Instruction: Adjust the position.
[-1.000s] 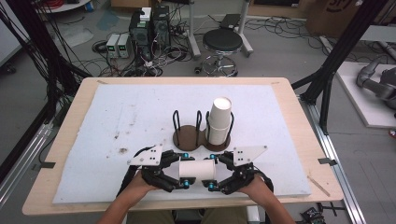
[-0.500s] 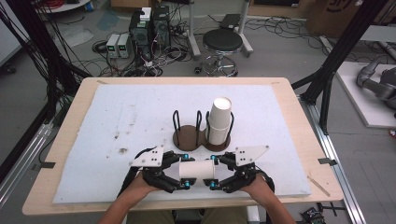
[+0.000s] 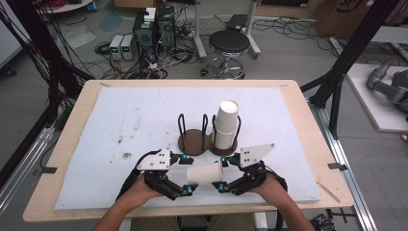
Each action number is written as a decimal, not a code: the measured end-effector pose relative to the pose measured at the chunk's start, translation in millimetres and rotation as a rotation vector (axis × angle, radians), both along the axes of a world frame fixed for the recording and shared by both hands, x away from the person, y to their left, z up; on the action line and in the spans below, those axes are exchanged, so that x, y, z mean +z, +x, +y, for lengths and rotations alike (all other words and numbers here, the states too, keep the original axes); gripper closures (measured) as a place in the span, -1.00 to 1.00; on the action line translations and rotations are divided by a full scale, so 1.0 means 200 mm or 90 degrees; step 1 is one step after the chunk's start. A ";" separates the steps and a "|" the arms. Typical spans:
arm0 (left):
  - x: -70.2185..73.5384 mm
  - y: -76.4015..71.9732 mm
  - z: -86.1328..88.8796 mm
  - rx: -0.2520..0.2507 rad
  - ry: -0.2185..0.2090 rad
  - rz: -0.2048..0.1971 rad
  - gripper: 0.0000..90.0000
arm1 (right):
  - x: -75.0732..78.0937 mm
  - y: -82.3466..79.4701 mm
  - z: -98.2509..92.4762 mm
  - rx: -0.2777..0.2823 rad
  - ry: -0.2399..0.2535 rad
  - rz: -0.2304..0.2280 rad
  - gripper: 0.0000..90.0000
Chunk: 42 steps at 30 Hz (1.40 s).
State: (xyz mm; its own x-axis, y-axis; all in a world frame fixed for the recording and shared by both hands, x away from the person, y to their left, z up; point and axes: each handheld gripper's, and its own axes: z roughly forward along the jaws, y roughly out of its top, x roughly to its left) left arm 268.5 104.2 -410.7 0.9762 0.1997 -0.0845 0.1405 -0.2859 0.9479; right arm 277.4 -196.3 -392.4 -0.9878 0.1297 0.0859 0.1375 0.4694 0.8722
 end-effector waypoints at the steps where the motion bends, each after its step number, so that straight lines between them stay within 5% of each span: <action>1: 0.00 0.00 0.00 0.003 0.005 -0.001 -0.62 | 0.01 0.00 0.00 -0.001 -0.009 0.001 -0.21; 11: 0.01 0.01 0.02 0.009 0.064 -0.007 -0.62 | 0.06 0.03 0.06 -0.004 -0.085 -0.001 -0.22; 25: 0.02 0.02 -0.01 0.006 0.105 -0.008 -0.60 | 0.13 0.05 0.17 0.010 -0.183 -0.012 -0.22; 42: 0.03 0.02 -0.09 -0.030 0.171 -0.032 -0.58 | 0.15 0.04 0.22 0.012 -0.247 -0.018 -0.24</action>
